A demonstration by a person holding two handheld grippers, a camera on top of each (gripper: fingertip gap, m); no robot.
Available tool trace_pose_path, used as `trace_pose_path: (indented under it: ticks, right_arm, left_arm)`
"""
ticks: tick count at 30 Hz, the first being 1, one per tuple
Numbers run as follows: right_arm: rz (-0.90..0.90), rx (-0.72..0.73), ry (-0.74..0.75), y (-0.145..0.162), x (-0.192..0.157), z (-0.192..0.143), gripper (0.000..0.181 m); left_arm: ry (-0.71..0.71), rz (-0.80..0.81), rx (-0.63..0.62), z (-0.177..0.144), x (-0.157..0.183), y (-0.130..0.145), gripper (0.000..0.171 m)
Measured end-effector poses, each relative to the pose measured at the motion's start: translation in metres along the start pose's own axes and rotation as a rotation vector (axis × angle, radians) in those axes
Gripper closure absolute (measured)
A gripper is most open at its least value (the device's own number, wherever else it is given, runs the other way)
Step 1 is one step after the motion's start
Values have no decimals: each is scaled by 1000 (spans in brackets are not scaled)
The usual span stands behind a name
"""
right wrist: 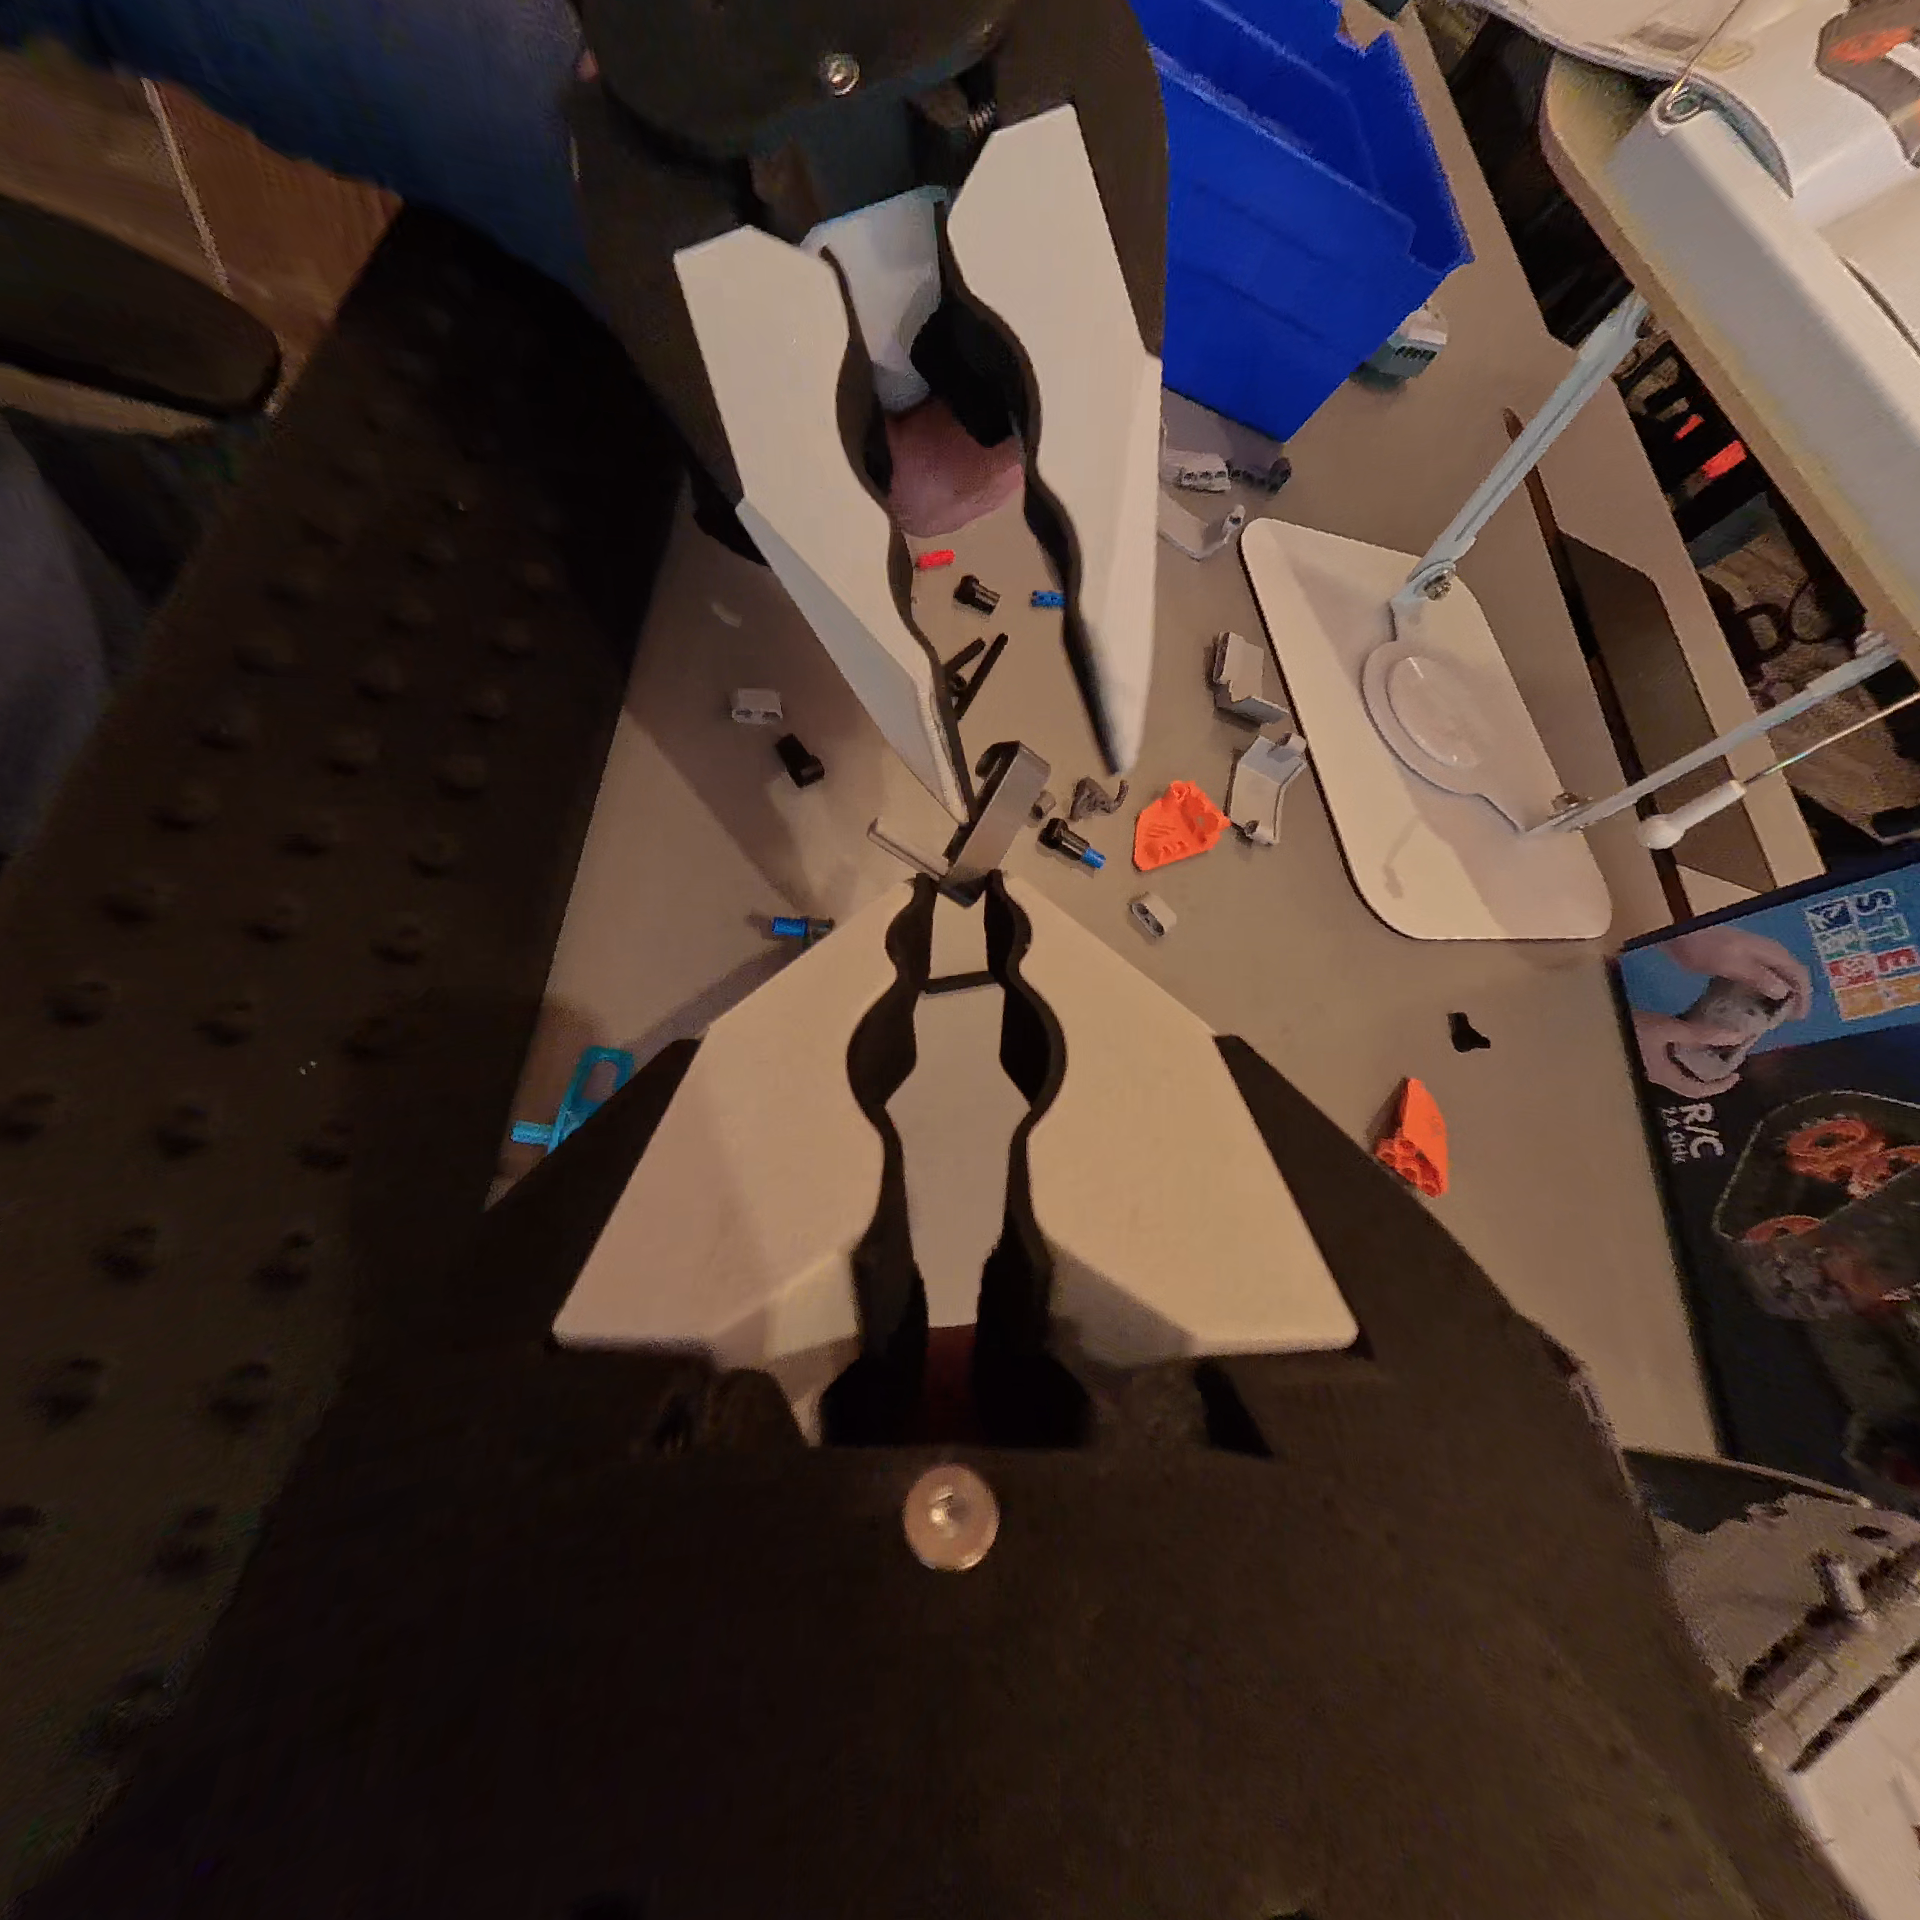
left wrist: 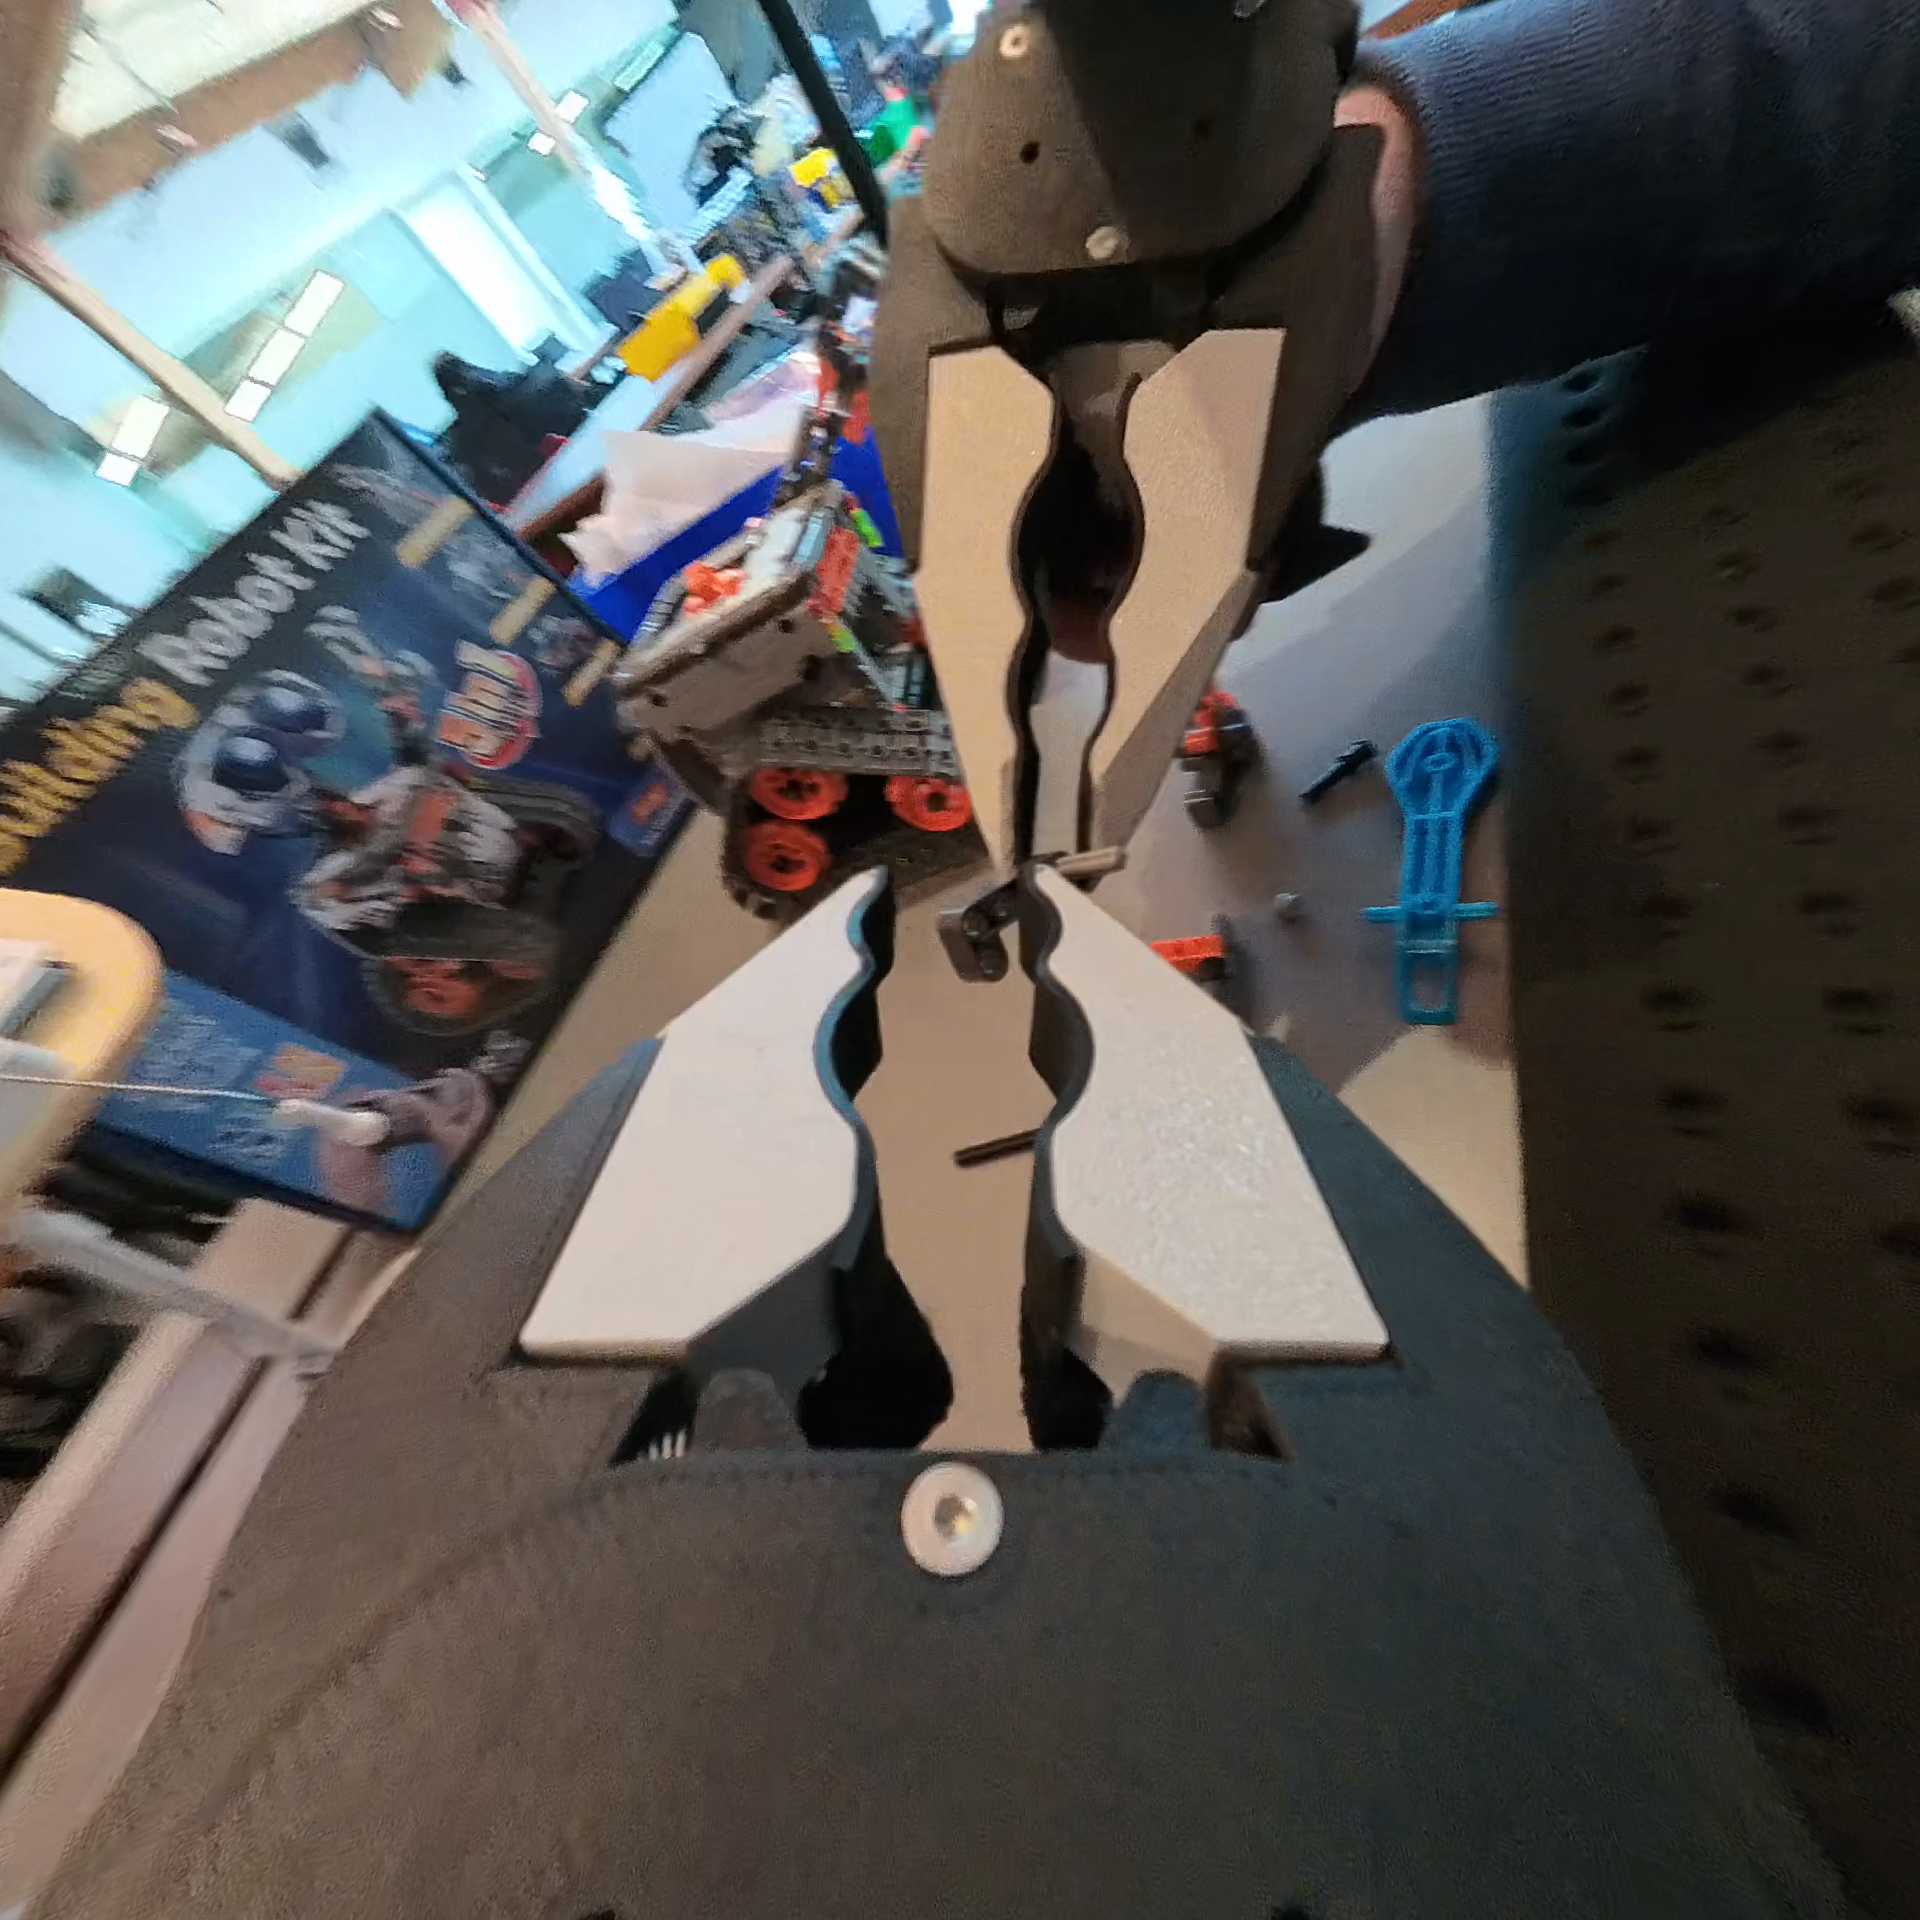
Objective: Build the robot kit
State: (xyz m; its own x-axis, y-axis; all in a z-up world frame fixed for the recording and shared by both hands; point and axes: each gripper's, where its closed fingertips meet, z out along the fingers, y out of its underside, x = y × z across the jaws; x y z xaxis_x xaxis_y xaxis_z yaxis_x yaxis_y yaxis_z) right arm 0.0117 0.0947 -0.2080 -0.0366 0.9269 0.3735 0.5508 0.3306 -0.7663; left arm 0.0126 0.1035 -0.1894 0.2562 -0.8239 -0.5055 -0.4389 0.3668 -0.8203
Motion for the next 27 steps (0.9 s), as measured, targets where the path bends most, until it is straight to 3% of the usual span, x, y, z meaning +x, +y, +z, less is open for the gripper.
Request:
trace_pose_path:
  ticks: [5,15,23,27]
  right_arm:
    - [-61,-33,-2,6,-3,0,174]
    - [-99,-65,56,10,7,-4,176]
    - [-27,-64,91,14,15,-10,174]
    - [8,-76,74,21,12,-13,175]
  left_arm:
    - [123,-92,-29,6,15,9,160]
    - [85,-80,-31,9,10,11,166]
    - [-8,-58,-18,10,-1,8,171]
    - [16,-58,-38,15,4,11,171]
